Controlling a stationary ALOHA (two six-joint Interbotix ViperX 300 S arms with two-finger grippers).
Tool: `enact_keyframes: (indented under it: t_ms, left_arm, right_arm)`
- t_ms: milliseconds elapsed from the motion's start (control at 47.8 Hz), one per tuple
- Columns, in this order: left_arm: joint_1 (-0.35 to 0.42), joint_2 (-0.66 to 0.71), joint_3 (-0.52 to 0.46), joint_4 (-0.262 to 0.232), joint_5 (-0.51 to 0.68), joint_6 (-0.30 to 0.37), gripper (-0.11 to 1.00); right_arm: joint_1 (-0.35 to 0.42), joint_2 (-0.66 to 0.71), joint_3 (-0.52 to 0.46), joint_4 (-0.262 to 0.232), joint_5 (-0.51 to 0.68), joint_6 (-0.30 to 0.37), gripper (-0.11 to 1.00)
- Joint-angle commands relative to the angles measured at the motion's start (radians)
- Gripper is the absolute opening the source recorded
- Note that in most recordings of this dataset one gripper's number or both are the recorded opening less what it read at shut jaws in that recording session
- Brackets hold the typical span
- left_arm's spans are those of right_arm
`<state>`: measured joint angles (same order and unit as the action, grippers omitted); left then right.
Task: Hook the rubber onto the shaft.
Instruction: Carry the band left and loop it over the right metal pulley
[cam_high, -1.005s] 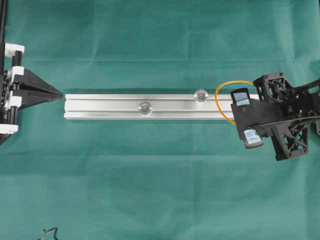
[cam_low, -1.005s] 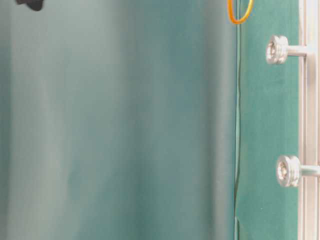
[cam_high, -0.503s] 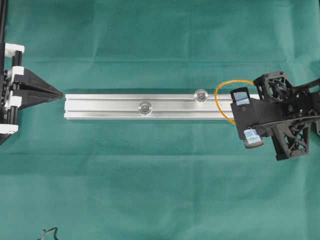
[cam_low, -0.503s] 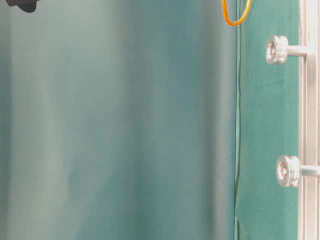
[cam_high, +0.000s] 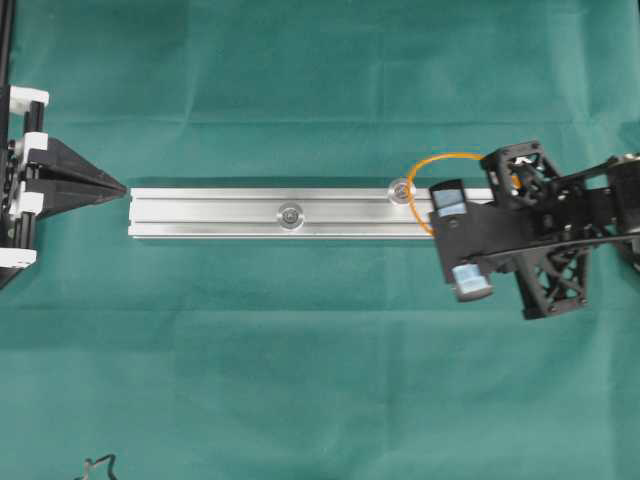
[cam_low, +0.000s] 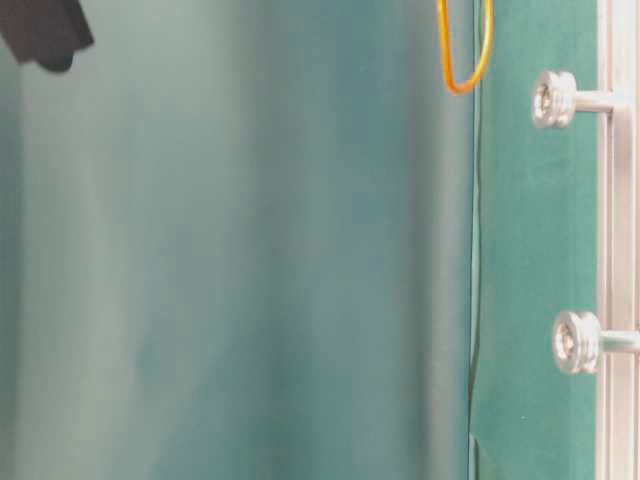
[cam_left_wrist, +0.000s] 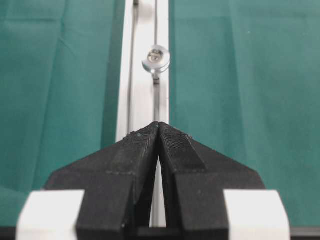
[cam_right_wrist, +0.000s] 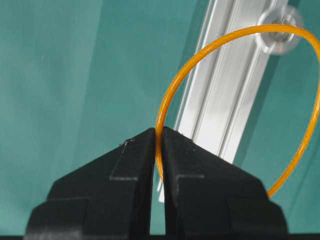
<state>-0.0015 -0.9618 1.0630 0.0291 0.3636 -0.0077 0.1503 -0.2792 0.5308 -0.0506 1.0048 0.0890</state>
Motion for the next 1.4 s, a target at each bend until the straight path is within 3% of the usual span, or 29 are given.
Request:
enact_keyframes:
  t_ms: [0, 523, 984, 1382]
  left_arm:
    - [0.0, 0.008, -0.031, 0.002, -0.005, 0.0, 0.0]
    - [-0.002, 0.006, -0.031, 0.002, -0.006, 0.0, 0.0]
    - [-0.002, 0.006, -0.031, 0.002, -0.006, 0.0, 0.0]
    - [-0.002, 0.006, -0.031, 0.003, -0.006, 0.0, 0.0]
  right_arm:
    - [0.0, 0.018, -0.052, -0.008, -0.014, 0.0, 0.07]
    - [-0.011, 0.127, -0.17, -0.029, -0.017, 0.0, 0.07]
    - [-0.011, 0.127, -0.153, -0.029, -0.025, 0.0, 0.07]
    - [-0.011, 0.147, -0.1, -0.028, -0.112, 0.002, 0.07]
